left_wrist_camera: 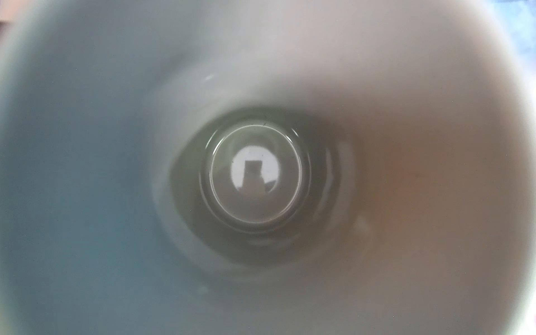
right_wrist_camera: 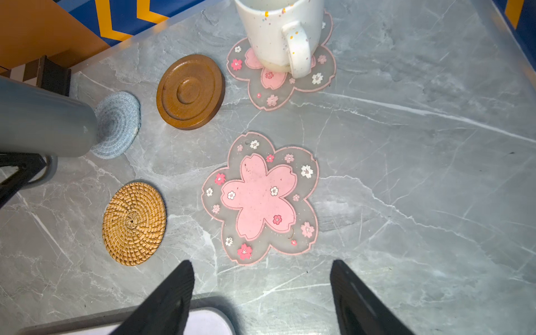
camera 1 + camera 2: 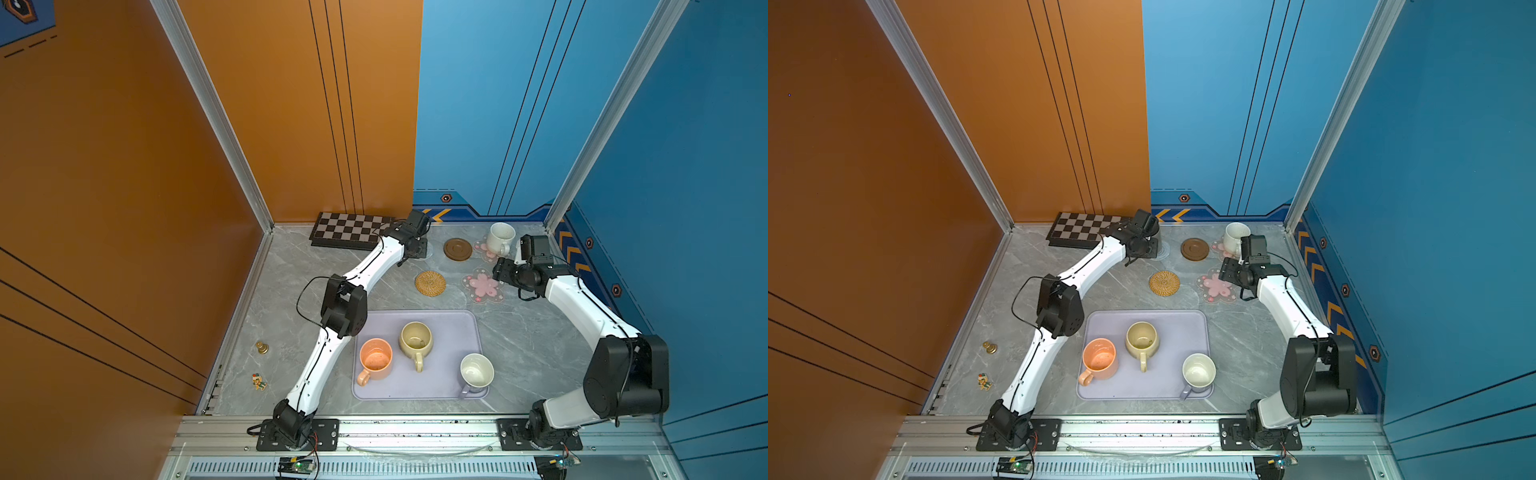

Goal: Place cups on coasters
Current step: Place the cup on the coaster.

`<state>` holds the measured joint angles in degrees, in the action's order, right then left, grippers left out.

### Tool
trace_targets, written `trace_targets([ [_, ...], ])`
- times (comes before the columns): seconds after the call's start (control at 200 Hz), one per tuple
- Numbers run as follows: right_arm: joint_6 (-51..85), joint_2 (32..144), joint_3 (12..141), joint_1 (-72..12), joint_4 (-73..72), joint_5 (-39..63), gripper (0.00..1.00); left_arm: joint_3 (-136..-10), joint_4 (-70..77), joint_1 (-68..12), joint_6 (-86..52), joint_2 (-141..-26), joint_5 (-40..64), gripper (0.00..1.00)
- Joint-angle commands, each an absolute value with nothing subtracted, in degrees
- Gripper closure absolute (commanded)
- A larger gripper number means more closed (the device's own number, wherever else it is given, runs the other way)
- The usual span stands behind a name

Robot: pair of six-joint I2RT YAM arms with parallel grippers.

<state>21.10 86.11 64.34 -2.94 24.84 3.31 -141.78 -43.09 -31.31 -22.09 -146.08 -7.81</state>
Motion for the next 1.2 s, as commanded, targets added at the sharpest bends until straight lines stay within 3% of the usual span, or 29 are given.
trace_targets([
  [0.0,21.38,87.16,65.96,-2.55,24.61,4.35,0.24,-146.0,-39.64,-30.72,-22.21,-146.1,-9.97,1.0],
  [1.196,21.53,89.74,65.43,-2.64,23.99,7.2,0.25,-145.76,-33.84,-32.52,-20.65,-149.37,-9.82,1.0],
])
